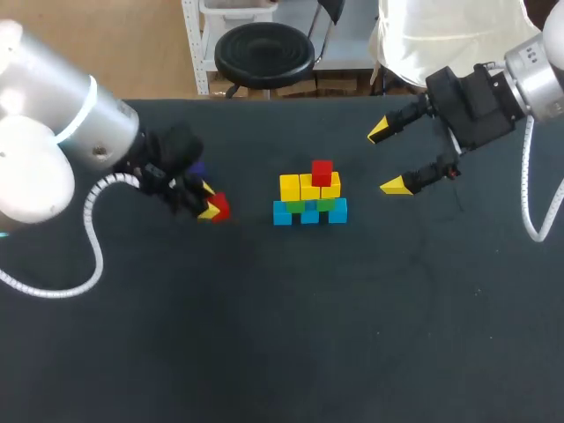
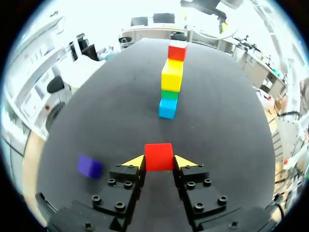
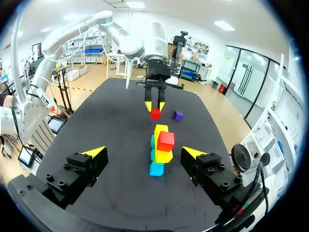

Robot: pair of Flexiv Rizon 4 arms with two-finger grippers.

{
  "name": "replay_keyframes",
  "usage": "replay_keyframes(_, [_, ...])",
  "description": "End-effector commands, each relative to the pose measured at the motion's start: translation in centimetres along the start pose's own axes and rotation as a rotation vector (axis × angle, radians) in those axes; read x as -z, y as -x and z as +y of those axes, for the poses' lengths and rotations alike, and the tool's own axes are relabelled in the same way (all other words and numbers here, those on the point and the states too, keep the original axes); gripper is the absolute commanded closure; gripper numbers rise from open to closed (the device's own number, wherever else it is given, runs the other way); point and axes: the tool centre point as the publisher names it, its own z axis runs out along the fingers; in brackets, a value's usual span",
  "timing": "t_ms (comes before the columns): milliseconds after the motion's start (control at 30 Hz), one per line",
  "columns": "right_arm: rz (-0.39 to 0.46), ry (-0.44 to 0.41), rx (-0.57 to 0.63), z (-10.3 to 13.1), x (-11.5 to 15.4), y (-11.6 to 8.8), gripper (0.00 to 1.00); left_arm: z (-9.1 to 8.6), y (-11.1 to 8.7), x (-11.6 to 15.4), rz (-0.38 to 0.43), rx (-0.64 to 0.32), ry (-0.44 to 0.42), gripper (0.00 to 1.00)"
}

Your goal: Place the blue cubes, place green cubes on the blue cubes, place the yellow cubes on the green cubes, then place the red cubes on the yellow cubes, and place purple cube on the red cubes.

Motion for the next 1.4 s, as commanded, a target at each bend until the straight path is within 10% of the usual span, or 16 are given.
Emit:
replay_keyframes(33, [-0.002, 0.0, 0.001, 0.0, 0.0, 0.0, 0.0, 1.3, 1.7, 2.2, -0.001, -0.048, -0.028, 1.0])
replay_keyframes(500, [-0.002, 0.0, 0.001, 0.0, 0.0, 0.0, 0.0, 0.9, 7.2, 2.1, -0.04, -0.199, -0.121, 1.0])
replay_keyframes(1400, [-0.002, 0.0, 0.001, 0.0, 0.0, 0.0, 0.0, 0.8, 7.4, 2.0, -0.035, -0.205, -0.12, 1.0])
